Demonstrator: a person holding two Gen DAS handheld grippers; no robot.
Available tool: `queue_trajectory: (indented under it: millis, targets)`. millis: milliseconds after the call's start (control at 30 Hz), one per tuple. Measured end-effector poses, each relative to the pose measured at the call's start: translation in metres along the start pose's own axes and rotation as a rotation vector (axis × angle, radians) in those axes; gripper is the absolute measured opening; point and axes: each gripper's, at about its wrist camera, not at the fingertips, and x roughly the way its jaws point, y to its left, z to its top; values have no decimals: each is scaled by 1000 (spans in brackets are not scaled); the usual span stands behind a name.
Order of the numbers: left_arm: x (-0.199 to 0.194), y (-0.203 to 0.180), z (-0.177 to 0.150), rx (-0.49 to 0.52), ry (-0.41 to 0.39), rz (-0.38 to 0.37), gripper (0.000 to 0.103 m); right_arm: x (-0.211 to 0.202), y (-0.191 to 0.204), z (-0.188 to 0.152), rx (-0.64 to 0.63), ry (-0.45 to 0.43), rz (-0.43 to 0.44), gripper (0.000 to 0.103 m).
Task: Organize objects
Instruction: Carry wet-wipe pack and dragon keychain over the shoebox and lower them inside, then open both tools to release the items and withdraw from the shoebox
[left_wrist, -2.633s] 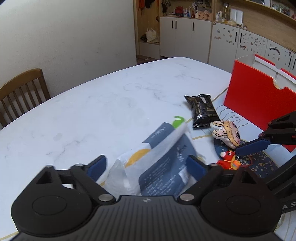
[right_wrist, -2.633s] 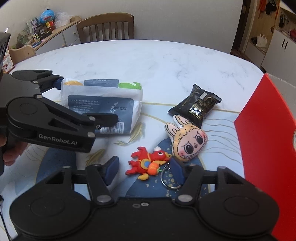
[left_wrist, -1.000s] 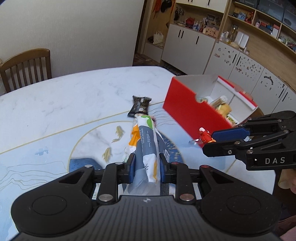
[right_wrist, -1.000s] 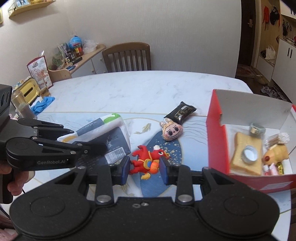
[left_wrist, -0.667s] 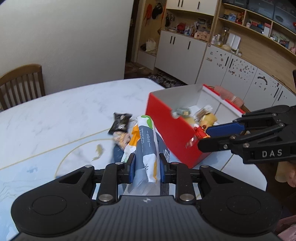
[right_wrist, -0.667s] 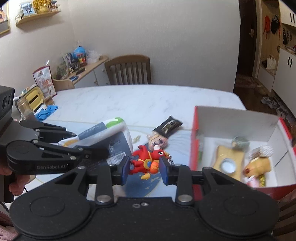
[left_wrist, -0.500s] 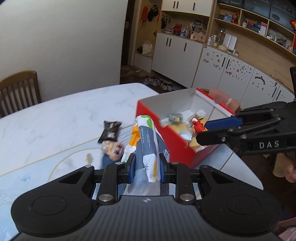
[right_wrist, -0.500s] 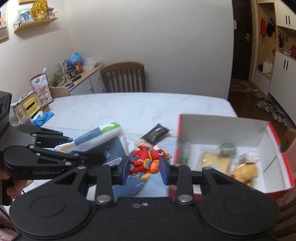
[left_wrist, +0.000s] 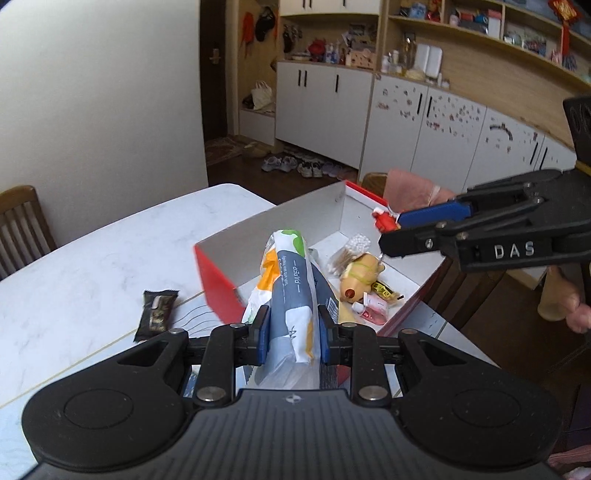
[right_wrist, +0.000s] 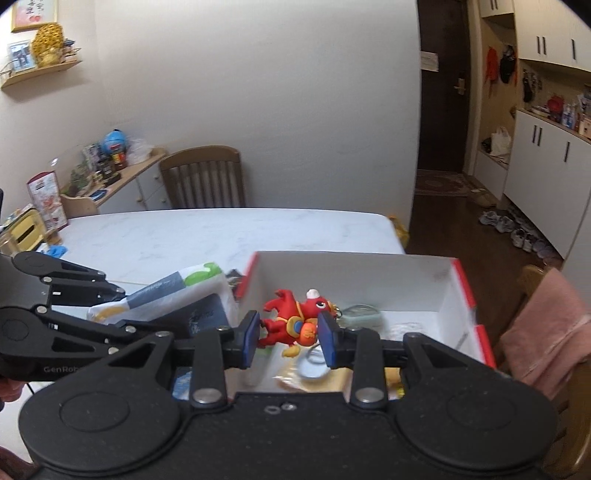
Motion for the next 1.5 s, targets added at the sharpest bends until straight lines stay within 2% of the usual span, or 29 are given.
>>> queue_trajectory:
  millis: [200,500,933,1200,1400,1500]
  targets:
    - [32,-19,12,47,29,17,24,10,-33,-11,22,19,-52,33]
    - [84,-31,33,80,67,102,24,34,-74,-27,31,95,-129,33]
    - [157,-33,35,148,206,245,24,70,-88,-43,8,217,-142,33]
    - [173,-28,34,113,267,233,24,87,-93,-48,16,265,-146,34]
    - [177,-27,35,91,282,223,25,99,-92,-49,19,288,-141,34]
    - [178,-27,35,96,298,224,32,103,-92,-50,21,299,-144,34]
